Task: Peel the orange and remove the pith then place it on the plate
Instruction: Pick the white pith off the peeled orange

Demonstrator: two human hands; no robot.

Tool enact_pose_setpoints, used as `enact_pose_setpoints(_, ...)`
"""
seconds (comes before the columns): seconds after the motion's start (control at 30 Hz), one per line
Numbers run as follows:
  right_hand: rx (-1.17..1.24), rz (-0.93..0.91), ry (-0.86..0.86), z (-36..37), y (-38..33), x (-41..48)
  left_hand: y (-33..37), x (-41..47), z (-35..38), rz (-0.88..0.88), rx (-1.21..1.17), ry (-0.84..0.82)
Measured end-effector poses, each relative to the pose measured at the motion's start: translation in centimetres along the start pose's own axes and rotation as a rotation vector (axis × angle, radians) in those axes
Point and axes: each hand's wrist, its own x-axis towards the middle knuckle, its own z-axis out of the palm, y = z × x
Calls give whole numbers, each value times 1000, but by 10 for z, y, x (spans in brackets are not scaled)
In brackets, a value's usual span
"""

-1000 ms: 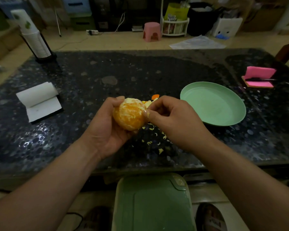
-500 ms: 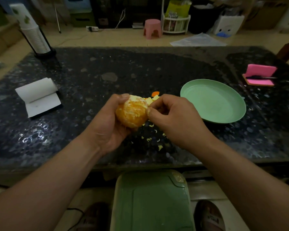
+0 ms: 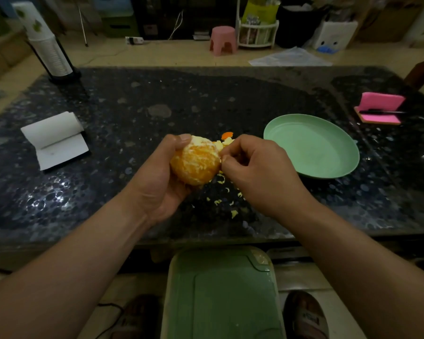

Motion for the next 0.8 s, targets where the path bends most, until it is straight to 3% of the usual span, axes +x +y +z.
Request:
enact_pose_setpoints(0.3, -25, -159, 24, -3, -2, -8, 1, 2, 2, 10, -5, 0)
enact_pose_setpoints(0.6, -259, -267, 60, 3, 3, -8, -2, 4, -2, 51, 123, 71)
enact_pose_setpoints(0.8, -285, -254, 108, 7, 2, -9, -5, 4, -1, 134, 228, 68)
